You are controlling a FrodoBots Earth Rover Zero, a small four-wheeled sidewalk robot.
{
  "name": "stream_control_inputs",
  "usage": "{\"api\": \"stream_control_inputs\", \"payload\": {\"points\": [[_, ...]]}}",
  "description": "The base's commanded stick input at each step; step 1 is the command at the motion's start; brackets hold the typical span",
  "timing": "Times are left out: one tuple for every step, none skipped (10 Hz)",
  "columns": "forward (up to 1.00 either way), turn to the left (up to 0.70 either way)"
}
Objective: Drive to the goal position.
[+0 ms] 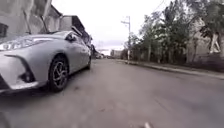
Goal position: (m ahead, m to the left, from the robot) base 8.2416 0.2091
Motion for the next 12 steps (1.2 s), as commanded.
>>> {"api": "stream_control_inputs", "payload": {"points": [[0.85, 0.00], [0.85, 0.00], [0.85, 0.00], [0.85, 0.00], [0.85, 0.00], [0.85, 0.00], [0.85, 0.00], [0.85, 0.00], [0.85, 0.00], [0.85, 0.00], [0.85, 0.00], [0.85, 0.00]]}}
